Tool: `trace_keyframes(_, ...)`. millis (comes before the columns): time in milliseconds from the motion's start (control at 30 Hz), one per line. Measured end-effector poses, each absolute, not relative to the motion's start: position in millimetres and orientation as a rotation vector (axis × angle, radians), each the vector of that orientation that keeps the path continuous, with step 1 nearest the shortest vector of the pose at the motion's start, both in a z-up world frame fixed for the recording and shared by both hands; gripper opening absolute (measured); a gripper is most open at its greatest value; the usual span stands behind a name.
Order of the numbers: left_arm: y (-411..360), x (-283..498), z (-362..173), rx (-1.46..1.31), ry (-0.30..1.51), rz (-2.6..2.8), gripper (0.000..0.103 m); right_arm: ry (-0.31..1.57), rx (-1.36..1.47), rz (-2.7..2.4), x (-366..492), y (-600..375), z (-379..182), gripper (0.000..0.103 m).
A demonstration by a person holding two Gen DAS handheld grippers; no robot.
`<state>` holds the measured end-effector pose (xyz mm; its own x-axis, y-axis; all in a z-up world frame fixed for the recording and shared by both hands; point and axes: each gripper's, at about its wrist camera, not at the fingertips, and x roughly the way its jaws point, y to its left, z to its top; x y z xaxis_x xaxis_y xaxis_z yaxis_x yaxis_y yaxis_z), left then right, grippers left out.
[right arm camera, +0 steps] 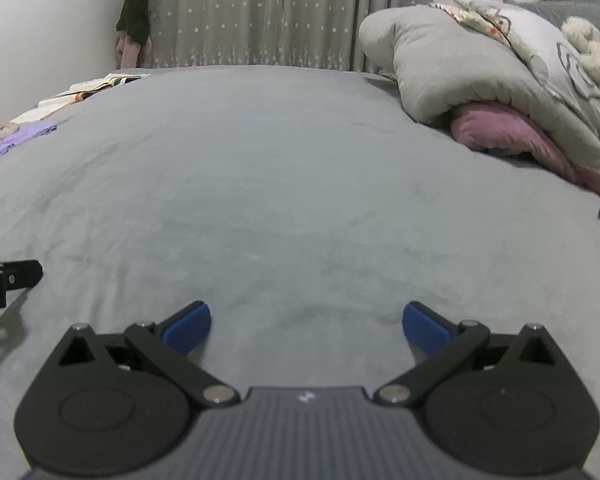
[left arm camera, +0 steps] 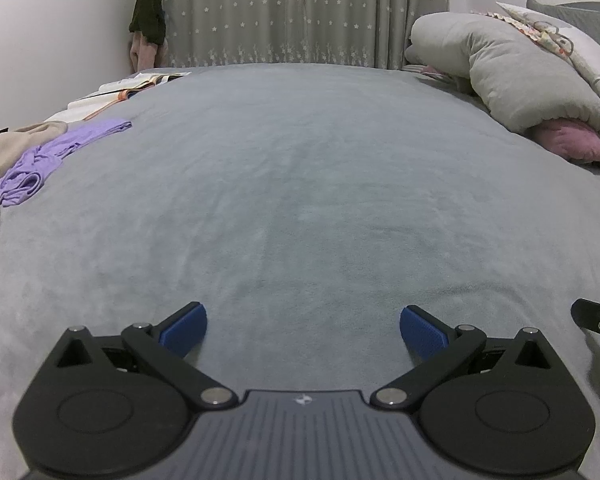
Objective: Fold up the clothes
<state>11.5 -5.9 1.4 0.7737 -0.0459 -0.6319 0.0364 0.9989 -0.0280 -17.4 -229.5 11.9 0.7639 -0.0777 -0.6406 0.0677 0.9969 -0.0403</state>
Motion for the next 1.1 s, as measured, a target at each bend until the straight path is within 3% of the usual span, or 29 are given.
trace_keyframes(1100, -3.8, 14.3, 0.1, -0.002, 0.681, -0.035, 0.103, 0.688, 0.014, -0.129, -22.4, -226.3, 11.2, 0.103)
